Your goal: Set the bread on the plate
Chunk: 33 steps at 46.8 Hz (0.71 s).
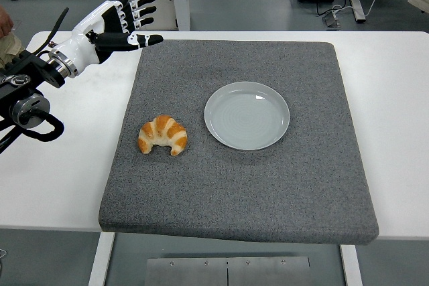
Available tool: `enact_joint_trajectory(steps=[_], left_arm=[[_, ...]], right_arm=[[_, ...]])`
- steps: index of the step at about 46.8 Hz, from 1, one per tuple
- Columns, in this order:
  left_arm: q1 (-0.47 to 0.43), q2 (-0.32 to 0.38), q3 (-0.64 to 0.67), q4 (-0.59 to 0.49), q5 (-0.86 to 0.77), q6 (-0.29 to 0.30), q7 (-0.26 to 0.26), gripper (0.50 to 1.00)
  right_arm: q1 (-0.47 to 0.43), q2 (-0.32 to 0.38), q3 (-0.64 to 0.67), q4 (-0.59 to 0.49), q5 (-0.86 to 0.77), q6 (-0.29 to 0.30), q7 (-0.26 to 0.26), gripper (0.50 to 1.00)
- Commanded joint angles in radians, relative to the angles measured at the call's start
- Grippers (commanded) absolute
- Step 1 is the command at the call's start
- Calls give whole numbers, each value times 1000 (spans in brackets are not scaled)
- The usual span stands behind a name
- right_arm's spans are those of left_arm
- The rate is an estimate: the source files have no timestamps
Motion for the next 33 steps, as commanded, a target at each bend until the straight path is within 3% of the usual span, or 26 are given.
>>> enact_joint_trajectory(steps=[1, 12, 23, 28, 33], left_arm=[[0, 5, 7, 0, 93, 13, -1, 969], [4, 32, 19, -33, 211, 15, 11, 963], [1, 115, 79, -164, 217, 19, 126, 963], [3, 120, 79, -185, 219, 19, 192, 961], [3, 120, 79, -187, 226, 21, 196, 961]], right_arm=[[0, 0, 0, 0, 0, 0, 0, 1000], [0, 0, 0, 2, 0, 0, 0, 1000], [0, 0, 0, 0, 0, 0, 0, 1000], [0, 0, 0, 0, 0, 0, 0, 1000], [0, 0, 0, 0, 0, 0, 0, 1000]])
